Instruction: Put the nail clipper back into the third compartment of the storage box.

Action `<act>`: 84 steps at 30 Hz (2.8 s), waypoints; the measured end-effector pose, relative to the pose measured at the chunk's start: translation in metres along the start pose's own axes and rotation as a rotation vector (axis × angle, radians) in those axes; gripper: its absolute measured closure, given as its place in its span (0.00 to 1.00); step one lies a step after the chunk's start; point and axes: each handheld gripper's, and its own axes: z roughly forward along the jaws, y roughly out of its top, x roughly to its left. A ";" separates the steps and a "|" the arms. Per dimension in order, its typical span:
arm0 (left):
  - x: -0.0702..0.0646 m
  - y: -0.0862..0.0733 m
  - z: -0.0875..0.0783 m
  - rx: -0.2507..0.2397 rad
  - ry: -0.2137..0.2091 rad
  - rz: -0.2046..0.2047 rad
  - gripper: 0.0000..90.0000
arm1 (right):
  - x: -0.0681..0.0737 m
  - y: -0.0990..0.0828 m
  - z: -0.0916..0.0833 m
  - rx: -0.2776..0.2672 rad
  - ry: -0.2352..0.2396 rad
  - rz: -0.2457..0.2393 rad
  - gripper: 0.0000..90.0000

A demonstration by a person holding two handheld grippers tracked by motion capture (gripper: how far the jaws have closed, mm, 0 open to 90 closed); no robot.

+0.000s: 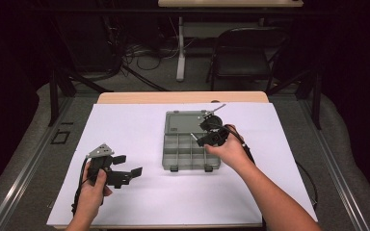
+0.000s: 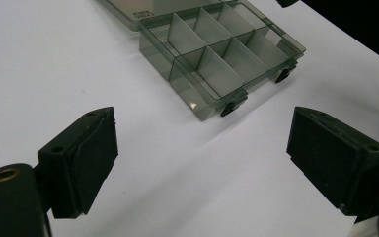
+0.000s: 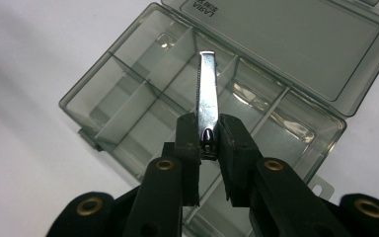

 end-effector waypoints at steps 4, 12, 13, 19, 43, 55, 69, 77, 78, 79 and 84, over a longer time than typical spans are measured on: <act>0.000 0.000 0.000 0.000 0.000 0.000 0.13 | -0.004 0.002 0.008 0.009 -0.015 0.010 0.88; 0.000 0.000 0.001 0.004 -0.001 0.001 0.13 | -0.010 0.004 0.024 0.052 -0.037 0.020 0.88; 0.000 0.000 0.001 0.004 -0.002 0.001 0.13 | -0.010 0.003 0.025 0.051 -0.037 0.018 0.88; 0.000 -0.001 0.001 0.004 -0.001 -0.001 0.13 | -0.012 0.002 0.035 0.059 -0.046 0.027 0.88; 0.001 -0.001 0.002 0.009 -0.001 -0.001 0.13 | -0.014 -0.001 0.046 0.074 -0.065 0.034 0.88; 0.000 -0.001 0.002 0.008 0.000 -0.004 0.13 | -0.011 -0.001 0.040 -0.013 -0.085 -0.005 0.58; 0.001 -0.001 0.002 0.007 0.000 -0.007 0.13 | -0.008 -0.003 0.035 -0.050 -0.088 -0.061 0.41; 0.001 -0.001 0.002 0.009 -0.002 -0.008 0.13 | -0.007 -0.004 0.025 -0.077 -0.074 -0.089 0.40; 0.001 -0.001 0.002 0.008 -0.002 -0.008 0.13 | -0.007 -0.005 0.025 -0.093 -0.075 -0.094 0.40; 0.001 -0.001 0.003 0.007 -0.003 -0.008 0.13 | -0.007 -0.005 0.024 -0.092 -0.076 -0.099 0.39; 0.000 0.000 0.004 0.013 -0.006 -0.005 0.13 | -0.010 -0.006 0.017 -0.100 -0.054 -0.117 0.35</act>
